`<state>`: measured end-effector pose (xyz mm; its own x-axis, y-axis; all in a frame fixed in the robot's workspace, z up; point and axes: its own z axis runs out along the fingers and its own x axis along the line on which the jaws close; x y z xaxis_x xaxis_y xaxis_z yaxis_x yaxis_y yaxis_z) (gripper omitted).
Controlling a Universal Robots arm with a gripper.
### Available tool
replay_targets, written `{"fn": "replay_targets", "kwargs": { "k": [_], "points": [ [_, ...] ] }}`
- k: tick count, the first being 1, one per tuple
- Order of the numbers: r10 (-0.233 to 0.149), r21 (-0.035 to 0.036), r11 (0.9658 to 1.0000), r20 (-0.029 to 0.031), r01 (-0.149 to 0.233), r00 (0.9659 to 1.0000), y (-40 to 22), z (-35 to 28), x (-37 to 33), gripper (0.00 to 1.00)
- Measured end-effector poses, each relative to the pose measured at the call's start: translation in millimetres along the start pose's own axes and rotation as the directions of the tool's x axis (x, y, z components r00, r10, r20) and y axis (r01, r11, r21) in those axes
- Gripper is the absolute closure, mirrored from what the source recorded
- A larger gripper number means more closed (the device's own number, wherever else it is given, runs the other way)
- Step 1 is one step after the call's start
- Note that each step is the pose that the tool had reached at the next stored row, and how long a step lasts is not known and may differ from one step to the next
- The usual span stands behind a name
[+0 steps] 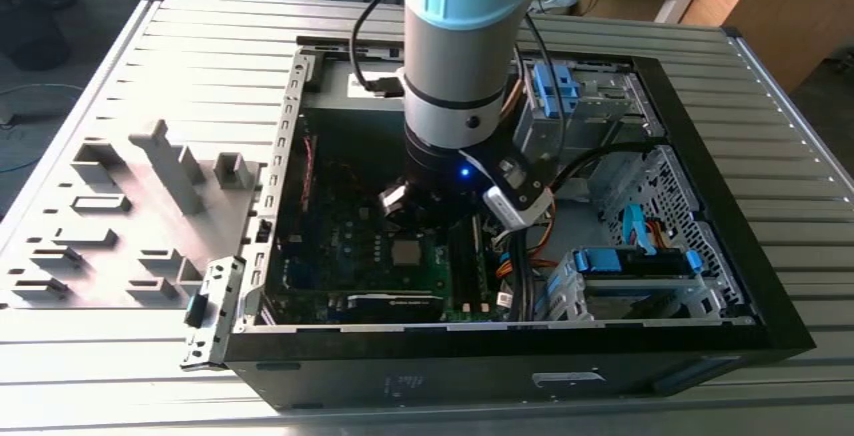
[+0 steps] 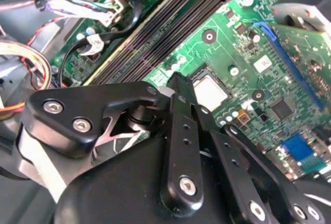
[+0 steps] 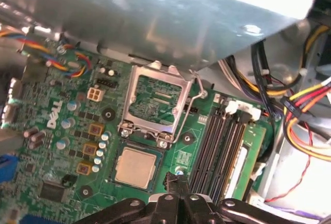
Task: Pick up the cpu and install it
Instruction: 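Close the cpu cover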
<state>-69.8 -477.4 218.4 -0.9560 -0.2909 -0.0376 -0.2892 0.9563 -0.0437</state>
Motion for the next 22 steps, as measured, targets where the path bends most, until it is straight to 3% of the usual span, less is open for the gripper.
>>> {"fn": "replay_targets", "kwargs": {
  "k": [7,15,22],
  "points": [
    [-0.099,-0.0036,0.995,0.0046,0.099,0.995,-0.1,0.4,-0.4,0.89],
    [-0.123,-0.0063,0.9924,0.0066,0.123,0.9924,2.1,0.8,-4.5,0.89],
    [-0.132,-0.01,0.9911,0.0086,0.132,0.9912,10.0,1.3,-7.8,0.89]
  ]
}}
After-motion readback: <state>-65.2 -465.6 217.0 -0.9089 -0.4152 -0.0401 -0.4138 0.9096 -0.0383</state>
